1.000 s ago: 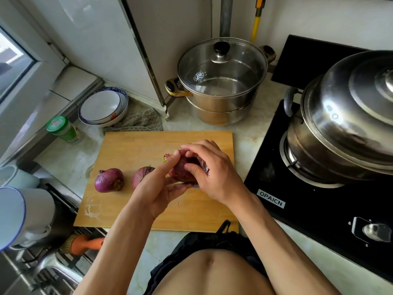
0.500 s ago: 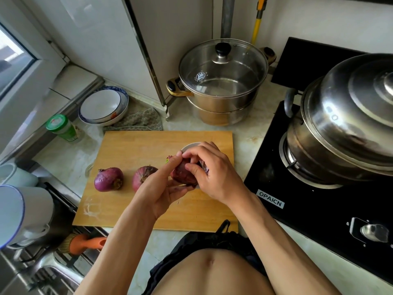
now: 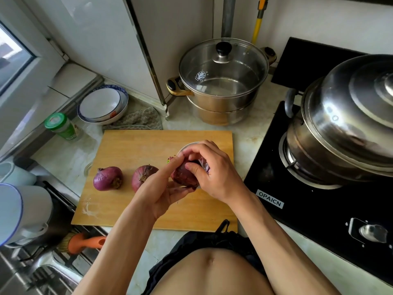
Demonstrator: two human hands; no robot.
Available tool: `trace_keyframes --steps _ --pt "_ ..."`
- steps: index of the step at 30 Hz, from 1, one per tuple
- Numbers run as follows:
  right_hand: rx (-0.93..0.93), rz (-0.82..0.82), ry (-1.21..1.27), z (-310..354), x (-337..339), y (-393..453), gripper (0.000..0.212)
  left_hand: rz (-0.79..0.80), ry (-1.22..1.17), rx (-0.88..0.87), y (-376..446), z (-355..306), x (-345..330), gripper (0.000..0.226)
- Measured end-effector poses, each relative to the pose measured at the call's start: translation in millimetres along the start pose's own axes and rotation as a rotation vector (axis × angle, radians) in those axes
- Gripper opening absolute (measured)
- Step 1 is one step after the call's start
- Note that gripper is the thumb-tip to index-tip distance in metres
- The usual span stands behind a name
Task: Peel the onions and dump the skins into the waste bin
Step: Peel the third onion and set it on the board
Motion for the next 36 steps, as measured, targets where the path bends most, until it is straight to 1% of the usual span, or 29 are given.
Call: trace_keyframes --steps 3,7,9,11,13,14,19,24,28,32,36 --pt "0.003 -0.011 -0.01 -0.1 0.1 -1.1 0.018 0.011 -0.005 0.003 -0.3 1.8 -0.8 0.055" --pt "0.021 -0.069 -0.051 2.7 3.7 -3.5 0.015 0.014 -0.011 -0.015 -0.9 -4.3 -0.6 0.058" --pt "0.009 -0.114 -0.032 2.6 6.8 -4.3 0.018 0.003 -0.011 -0.041 0.3 -10.4 1.5 0.064" --pt "-0.005 -0.148 0.004 3.1 9.1 -4.5 0.026 -0.003 -0.006 -0.064 0.6 -15.4 3.2 0.067" --pt "0.004 -0.154 0.003 5.2 9.8 -4.1 0.034 -0.008 0.006 -0.069 1.0 -16.8 4.0 0.067" --pt "0.014 -0.146 -0.005 6.2 9.0 -3.7 0.034 -0.015 0.012 -0.067 1.4 -16.1 4.6 0.068" --pt "0.008 -0.118 0.013 1.8 8.6 -2.1 0.02 -0.048 0.065 -0.054 3.0 -11.9 4.4 0.071" --pt "-0.04 -0.086 0.044 -4.9 11.4 -0.3 0.016 -0.033 0.105 -0.049 3.9 -8.4 0.9 0.062" --pt "-0.035 -0.064 0.02 -9.7 11.0 1.3 0.007 -0.04 0.116 -0.025 4.1 -3.4 -0.1 0.061" --pt "-0.047 -0.061 0.012 -10.1 9.7 -0.5 0.006 -0.028 0.12 -0.016 3.6 -2.8 -3.0 0.063" --pt "-0.041 -0.089 0.009 -8.4 13.6 -1.3 0.005 -0.013 0.113 -0.022 4.0 -5.1 -5.7 0.06"
Point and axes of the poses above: each hand's wrist, its own y-axis towards the middle knuckle, its own x-axis out of the back of the hand, z = x × y, the point moved 8 cm from there along y, towards the middle knuckle, and after that the axes turned 10 degrees about x, right-handed, at the moved point
